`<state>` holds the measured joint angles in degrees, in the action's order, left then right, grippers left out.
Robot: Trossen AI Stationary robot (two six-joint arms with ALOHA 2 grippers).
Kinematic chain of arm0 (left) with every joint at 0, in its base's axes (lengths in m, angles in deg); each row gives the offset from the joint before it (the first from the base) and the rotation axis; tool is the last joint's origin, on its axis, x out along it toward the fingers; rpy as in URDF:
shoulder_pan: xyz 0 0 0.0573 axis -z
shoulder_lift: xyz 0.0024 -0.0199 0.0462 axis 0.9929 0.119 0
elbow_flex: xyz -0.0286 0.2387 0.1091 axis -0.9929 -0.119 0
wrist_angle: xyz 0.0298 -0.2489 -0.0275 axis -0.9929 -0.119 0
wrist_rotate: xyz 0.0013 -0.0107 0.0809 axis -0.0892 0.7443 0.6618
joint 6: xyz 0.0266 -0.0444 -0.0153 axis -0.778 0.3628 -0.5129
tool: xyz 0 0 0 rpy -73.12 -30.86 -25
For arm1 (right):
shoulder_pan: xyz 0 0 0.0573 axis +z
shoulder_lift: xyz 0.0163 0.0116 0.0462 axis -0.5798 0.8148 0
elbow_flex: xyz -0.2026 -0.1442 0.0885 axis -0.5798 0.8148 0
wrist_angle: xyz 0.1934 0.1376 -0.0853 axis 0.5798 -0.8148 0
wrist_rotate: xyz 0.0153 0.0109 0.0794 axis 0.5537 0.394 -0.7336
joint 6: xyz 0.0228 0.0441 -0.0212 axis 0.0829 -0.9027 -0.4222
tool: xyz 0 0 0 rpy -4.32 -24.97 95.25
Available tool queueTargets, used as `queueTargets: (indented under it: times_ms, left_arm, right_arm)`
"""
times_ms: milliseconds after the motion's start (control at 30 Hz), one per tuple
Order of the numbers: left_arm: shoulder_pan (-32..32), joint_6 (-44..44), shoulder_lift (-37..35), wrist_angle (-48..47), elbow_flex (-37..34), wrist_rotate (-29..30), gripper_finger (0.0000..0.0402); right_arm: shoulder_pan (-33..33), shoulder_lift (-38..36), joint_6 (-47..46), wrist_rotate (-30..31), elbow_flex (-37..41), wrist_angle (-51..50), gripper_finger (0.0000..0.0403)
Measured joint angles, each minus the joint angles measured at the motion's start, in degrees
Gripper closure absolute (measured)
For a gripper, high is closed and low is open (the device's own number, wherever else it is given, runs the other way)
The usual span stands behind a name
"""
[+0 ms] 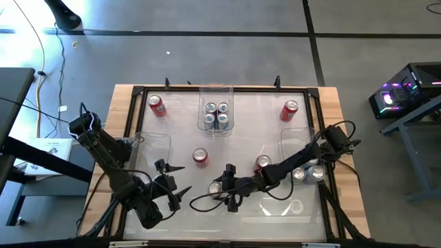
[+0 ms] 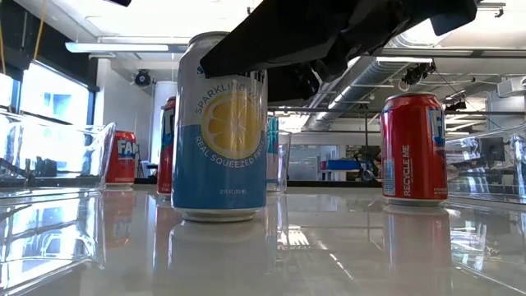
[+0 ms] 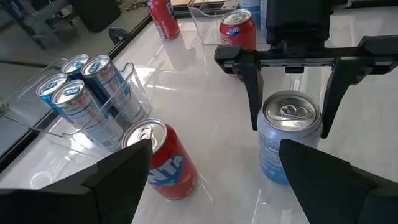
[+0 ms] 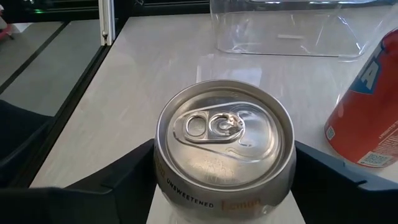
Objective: Sort soda cans
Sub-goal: Put the blue white soda can into the bottom right transparent bin
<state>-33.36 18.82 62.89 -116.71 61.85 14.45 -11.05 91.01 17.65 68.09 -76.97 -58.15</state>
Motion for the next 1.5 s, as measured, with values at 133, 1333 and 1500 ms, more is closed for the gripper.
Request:
queueTargets:
  times_ms: [133, 1333, 1500]
  left_arm:
    - [0.0, 0.07, 0.0, 0.1, 0.0, -0.15, 0.0056]
    - [0.28, 0.02, 0.02, 1.01, 0.02, -0.66, 0.0056]
    - [0.28, 0.02, 0.02, 1.03, 0.02, 0.06, 0.0056]
  right_arm:
    - [0.02, -0.02, -0.04, 0.04, 0.0, -0.09, 0.0112]
    - [19.12, -34.4, -24.19, 40.68, 0.28, -53.44, 0.0116]
    - [19.92, -34.12, -22.67, 37.13, 0.24, -48.96, 0.0116]
